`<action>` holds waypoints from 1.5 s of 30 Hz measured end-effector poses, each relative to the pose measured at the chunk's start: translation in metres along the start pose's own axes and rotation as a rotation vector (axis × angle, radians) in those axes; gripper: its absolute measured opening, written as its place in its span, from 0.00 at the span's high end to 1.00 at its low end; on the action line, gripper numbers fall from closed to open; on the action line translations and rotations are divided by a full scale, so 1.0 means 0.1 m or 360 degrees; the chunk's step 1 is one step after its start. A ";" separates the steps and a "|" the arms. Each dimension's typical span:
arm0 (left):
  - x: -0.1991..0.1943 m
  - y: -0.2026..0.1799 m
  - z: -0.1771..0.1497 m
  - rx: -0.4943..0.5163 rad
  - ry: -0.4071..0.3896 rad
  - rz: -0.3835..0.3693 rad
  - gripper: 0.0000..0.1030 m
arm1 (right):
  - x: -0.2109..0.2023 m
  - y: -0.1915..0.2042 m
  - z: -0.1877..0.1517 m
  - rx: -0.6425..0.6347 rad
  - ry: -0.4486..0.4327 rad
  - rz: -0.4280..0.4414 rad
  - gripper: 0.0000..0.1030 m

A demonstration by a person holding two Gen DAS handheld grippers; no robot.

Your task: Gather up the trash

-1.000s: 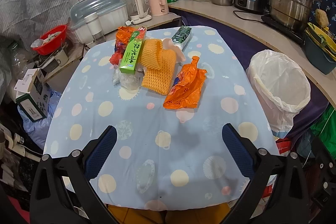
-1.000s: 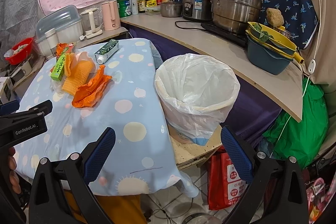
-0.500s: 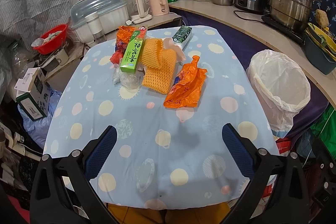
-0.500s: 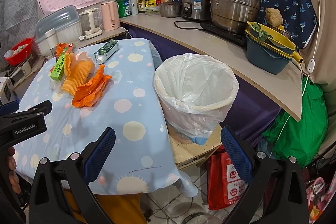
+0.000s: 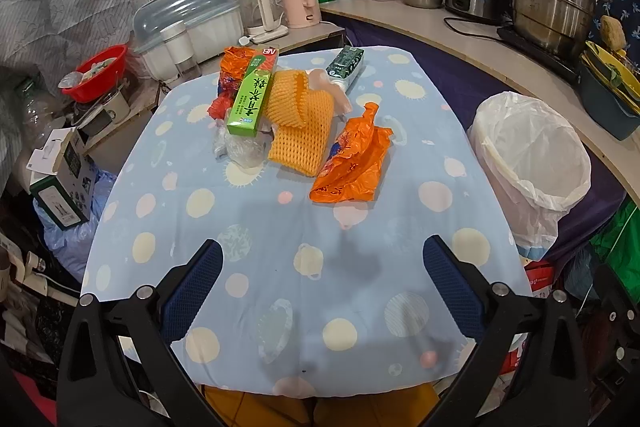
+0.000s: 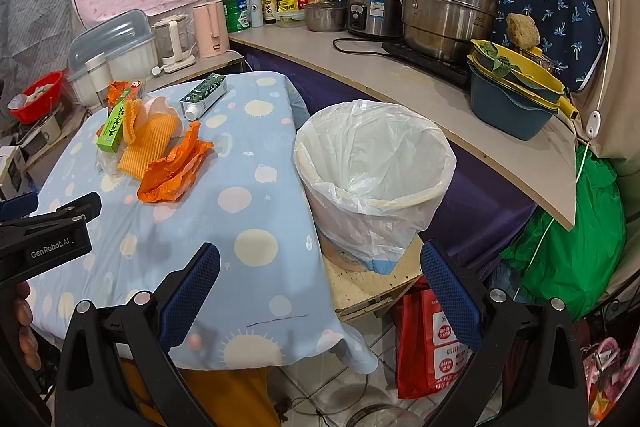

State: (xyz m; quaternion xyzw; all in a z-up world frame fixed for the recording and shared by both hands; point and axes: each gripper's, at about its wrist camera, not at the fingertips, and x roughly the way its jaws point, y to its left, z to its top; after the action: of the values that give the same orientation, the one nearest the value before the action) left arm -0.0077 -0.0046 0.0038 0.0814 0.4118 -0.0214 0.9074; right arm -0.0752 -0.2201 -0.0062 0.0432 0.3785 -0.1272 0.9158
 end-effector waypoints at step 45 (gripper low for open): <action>-0.04 -0.01 -0.05 -0.0010 0.0009 0.0002 0.07 | 0.05 0.04 0.01 -0.0008 0.0010 0.0022 0.07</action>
State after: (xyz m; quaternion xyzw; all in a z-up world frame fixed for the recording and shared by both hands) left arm -0.0136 -0.0045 0.0036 0.0787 0.4145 -0.0194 0.9065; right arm -0.0699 -0.2178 -0.0088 0.0438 0.3815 -0.1197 0.9155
